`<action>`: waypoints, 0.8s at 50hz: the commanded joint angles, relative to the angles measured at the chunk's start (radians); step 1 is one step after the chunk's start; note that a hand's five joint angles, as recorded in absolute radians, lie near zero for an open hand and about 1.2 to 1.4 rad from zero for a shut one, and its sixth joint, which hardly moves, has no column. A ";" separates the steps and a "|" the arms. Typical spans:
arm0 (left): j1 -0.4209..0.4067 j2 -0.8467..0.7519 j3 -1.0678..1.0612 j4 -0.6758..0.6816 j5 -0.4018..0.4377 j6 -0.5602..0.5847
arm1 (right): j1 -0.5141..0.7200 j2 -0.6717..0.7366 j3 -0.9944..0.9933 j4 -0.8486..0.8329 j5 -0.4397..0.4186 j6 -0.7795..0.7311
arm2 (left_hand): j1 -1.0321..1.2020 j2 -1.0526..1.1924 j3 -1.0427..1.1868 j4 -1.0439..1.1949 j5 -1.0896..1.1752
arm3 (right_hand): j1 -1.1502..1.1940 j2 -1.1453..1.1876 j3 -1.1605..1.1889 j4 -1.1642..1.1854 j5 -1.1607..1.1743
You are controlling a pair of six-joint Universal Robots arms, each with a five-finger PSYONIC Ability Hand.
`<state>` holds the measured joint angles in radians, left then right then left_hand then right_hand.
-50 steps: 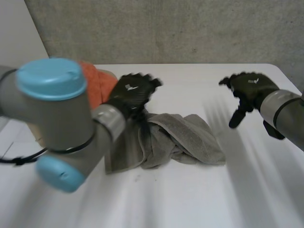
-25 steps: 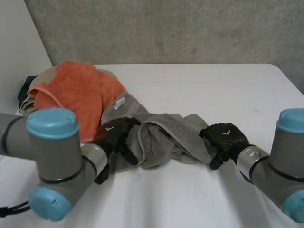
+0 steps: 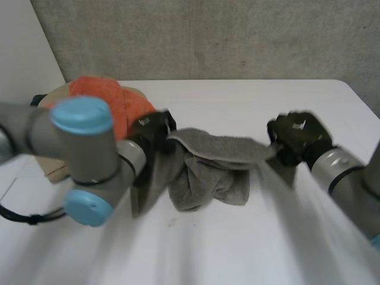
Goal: Fold the laundry.
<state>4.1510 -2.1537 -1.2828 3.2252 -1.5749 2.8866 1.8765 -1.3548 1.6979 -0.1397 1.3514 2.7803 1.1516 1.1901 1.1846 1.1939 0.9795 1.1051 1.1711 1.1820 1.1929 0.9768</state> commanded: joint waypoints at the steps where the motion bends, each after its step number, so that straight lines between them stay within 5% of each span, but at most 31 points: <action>1: 0.029 0.290 -0.013 -0.169 0.022 0.140 | -0.026 -0.150 -0.193 0.239 0.003 -0.123 | 0.245 0.206 0.212 0.202 0.242 | 0.291 0.225 0.214 0.203 0.245; 9: 0.037 0.354 -0.017 -0.226 0.019 0.396 | -0.030 -0.135 -0.375 0.512 0.002 -0.165 | 0.245 0.206 0.212 0.202 0.242 | 0.291 0.225 0.214 0.203 0.245; 14: 0.037 0.186 -0.009 -0.223 -0.026 0.597 | -0.016 -0.024 -0.411 0.516 0.054 -0.225 | 0.245 0.206 0.212 0.202 0.242 | 0.291 0.225 0.214 0.203 0.245; 20: 0.032 0.009 0.114 -0.159 -0.053 0.646 | 0.000 0.117 -0.472 0.479 0.109 -0.232 | 0.245 0.206 0.212 0.202 0.242 | 0.291 0.225 0.214 0.203 0.245; 25: 0.052 -0.092 0.333 0.043 -0.056 0.677 | 0.012 0.227 -0.637 0.295 0.207 -0.206 | 0.245 0.206 0.212 0.202 0.242 | 0.291 0.225 0.214 0.203 0.245; 33: 0.077 0.023 0.431 0.494 -0.047 0.712 | 0.018 0.163 -0.707 -0.217 0.275 -0.159 | 0.245 0.206 0.212 0.202 0.242 | 0.291 0.225 0.214 0.203 0.245; 40: 0.081 0.095 0.389 0.429 -0.043 0.712 | 0.027 0.125 -0.692 -0.239 0.227 -0.159 | 0.245 0.206 0.212 0.202 0.242 | 0.291 0.225 0.214 0.203 0.245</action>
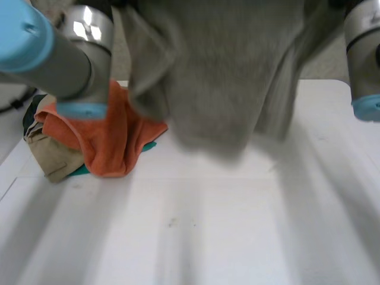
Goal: Fold the laundry.
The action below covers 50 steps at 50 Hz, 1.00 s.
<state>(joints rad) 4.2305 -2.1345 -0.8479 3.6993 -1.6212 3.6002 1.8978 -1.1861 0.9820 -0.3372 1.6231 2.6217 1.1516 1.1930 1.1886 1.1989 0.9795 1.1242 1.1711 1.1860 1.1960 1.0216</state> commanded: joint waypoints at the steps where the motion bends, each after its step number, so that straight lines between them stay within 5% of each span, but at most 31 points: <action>1: -0.001 0.079 -0.063 -0.076 0.003 -0.001 | 0.006 -0.047 0.032 -0.036 -0.049 0.000 | 0.245 0.203 0.208 0.197 0.242 | 0.272 0.225 0.210 0.200 0.200; 8: -0.004 0.208 -0.351 -0.257 0.009 -0.002 | -0.005 -0.081 0.197 0.104 -0.115 0.003 | 0.245 0.203 0.208 0.197 0.242 | 0.272 0.225 0.210 0.200 0.200; 15: -0.015 0.231 -0.673 -0.265 0.012 0.006 | -0.006 -0.081 0.472 0.240 -0.147 0.012 | 0.245 0.203 0.208 0.197 0.242 | 0.272 0.225 0.210 0.200 0.200; 22: -0.017 0.160 -0.822 -0.205 0.015 0.000 | -0.055 -0.070 0.687 0.189 -0.170 0.012 | 0.236 0.195 0.199 0.189 0.234 | 0.272 0.225 0.210 0.200 0.200; 29: -0.001 0.090 -0.830 -0.154 0.066 -0.009 | -0.092 -0.046 0.708 0.156 -0.197 0.021 | -0.707 -0.748 -0.744 -0.754 -0.709 | 0.272 0.225 0.210 0.200 0.200; 36: 0.060 0.117 -0.879 -0.154 0.098 -0.028 | -0.124 -0.047 0.704 0.156 -0.198 0.051 | -0.780 -0.821 -0.817 -0.827 -0.782 | 0.272 0.225 0.210 0.200 0.200; 40: 0.135 0.197 -0.919 -0.143 0.158 -0.075 | -0.143 -0.047 0.704 0.156 -0.203 0.060 | -0.777 -0.818 -0.814 -0.824 -0.779 | 0.272 0.225 0.210 0.200 0.200; 50: 0.288 0.176 -0.884 -0.157 0.458 -0.147 | -0.146 -0.043 0.701 0.156 -0.204 0.063 | -0.604 -0.645 -0.641 -0.651 -0.606 | 0.272 0.225 0.210 0.200 0.200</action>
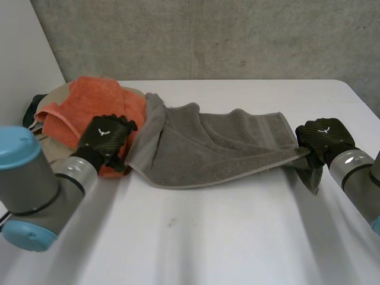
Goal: Fold the laundry.
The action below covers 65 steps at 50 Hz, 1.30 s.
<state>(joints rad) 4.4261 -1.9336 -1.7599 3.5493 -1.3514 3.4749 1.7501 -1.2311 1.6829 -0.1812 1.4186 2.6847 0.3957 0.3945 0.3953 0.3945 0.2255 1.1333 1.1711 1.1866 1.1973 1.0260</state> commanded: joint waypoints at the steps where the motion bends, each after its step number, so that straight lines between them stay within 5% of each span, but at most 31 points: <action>1: 0.098 -0.037 0.037 -0.007 0.199 -0.023 | 0.002 0.002 0.000 0.000 0.000 0.000 | 0.155 0.157 0.156 0.157 0.151 | 0.263 0.225 0.210 0.199 0.196; 24: 0.052 -0.292 0.259 -0.099 0.209 -0.023 | -0.004 0.005 -0.002 -0.001 -0.001 -0.002 | 0.205 0.206 0.206 0.206 0.201 | 0.263 0.225 0.210 0.199 0.196; 26: 0.049 -0.311 0.281 -0.099 0.207 -0.023 | -0.004 0.005 -0.002 -0.001 -0.001 -0.002 | 0.302 0.303 0.302 0.303 0.297 | 0.263 0.225 0.210 0.199 0.196; 31: 0.045 -0.352 0.362 -0.099 0.134 -0.023 | -0.014 0.002 -0.005 0.000 0.000 -0.005 | 0.999 1.000 0.999 1.000 0.995 | 0.263 0.225 0.210 0.199 0.196; 34: 0.036 -0.346 0.373 -0.101 0.081 -0.020 | -0.018 0.001 -0.026 0.005 0.009 -0.017 | 1.001 1.002 1.001 1.002 0.996 | 0.263 0.225 0.210 0.199 0.196; 39: -0.007 -0.124 0.326 -0.124 -0.005 -0.022 | -0.046 -0.063 -0.087 0.092 0.014 -0.060 | 1.001 1.002 1.001 1.002 0.996 | 0.263 0.225 0.210 0.199 0.196; 45: -0.042 0.253 0.254 -0.234 -0.037 0.047 | -0.139 -0.313 -0.227 0.313 0.005 -0.147 | 1.001 1.002 1.001 1.002 0.996 | 0.263 0.225 0.210 0.199 0.196; 51: -0.044 0.404 0.269 -0.389 -0.077 0.179 | -0.170 -0.398 -0.385 0.491 -0.006 -0.203 | 1.001 1.002 1.001 1.002 0.996 | 0.263 0.225 0.210 0.199 0.196; 56: -0.059 0.358 0.286 -0.526 -0.114 0.254 | -0.205 -0.328 -0.425 0.624 -0.049 -0.302 | 1.001 1.002 1.001 1.002 0.996 | 0.263 0.225 0.210 0.199 0.196; 65: -0.119 -0.023 0.468 -0.541 -0.198 0.280 | -0.190 -0.062 -0.463 0.615 -0.023 -0.373 | 1.001 1.002 1.001 1.002 0.996 | 0.263 0.225 0.210 0.199 0.196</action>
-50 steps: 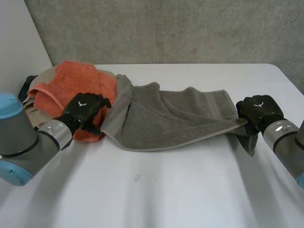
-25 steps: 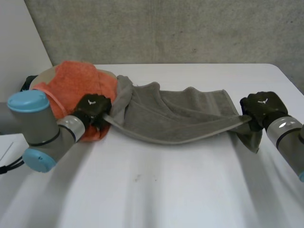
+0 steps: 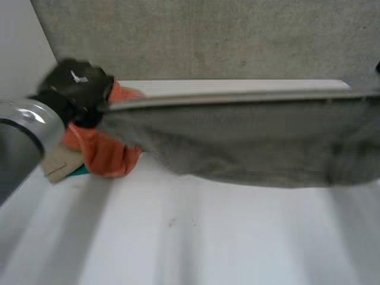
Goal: Fold the laundry.
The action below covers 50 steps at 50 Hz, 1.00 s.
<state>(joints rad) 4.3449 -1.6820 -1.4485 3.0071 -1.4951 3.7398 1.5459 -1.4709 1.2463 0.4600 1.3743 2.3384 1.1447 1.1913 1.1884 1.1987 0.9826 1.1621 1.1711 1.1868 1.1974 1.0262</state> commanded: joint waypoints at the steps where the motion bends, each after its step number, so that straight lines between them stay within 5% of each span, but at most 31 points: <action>1: -0.045 -0.309 0.193 0.001 -0.054 0.021 | 0.019 0.194 -0.040 -0.040 0.031 -0.025 | 0.252 0.205 0.208 0.198 0.239 | 0.234 0.225 0.209 0.199 0.196; 7: -0.065 -0.541 0.586 0.055 -0.051 0.058 | 0.049 0.311 -0.198 -0.312 0.150 0.019 | 0.252 0.205 0.208 0.198 0.239 | 0.234 0.225 0.209 0.199 0.196; 14: -0.051 -0.599 0.810 0.592 -0.092 0.063 | 0.086 0.316 -0.289 -0.830 0.232 0.139 | 0.252 0.205 0.208 0.198 0.239 | 0.234 0.225 0.209 0.199 0.196; 17: -0.044 -0.587 0.807 0.693 -0.105 0.058 | 0.095 0.310 -0.286 -0.926 0.230 0.150 | 0.252 0.205 0.208 0.198 0.239 | 0.234 0.225 0.209 0.199 0.196; 40: -0.143 -0.568 0.199 0.550 -0.082 0.101 | 0.097 0.483 0.016 -0.729 0.098 0.177 | 0.252 0.205 0.208 0.198 0.239 | 0.234 0.225 0.209 0.199 0.196; 50: -0.197 -0.322 -0.177 0.228 -0.129 0.242 | 0.019 0.315 0.258 -0.368 0.086 0.043 | 0.252 0.205 0.208 0.198 0.239 | 0.234 0.225 0.209 0.199 0.196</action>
<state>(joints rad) 4.1700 -2.1499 -1.4428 3.4306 -1.5918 3.9329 1.6278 -1.0287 1.3907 -0.1081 1.4616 2.4663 1.1447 1.1952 1.1896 1.1996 1.0049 1.1621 1.1711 1.1875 1.1976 1.0316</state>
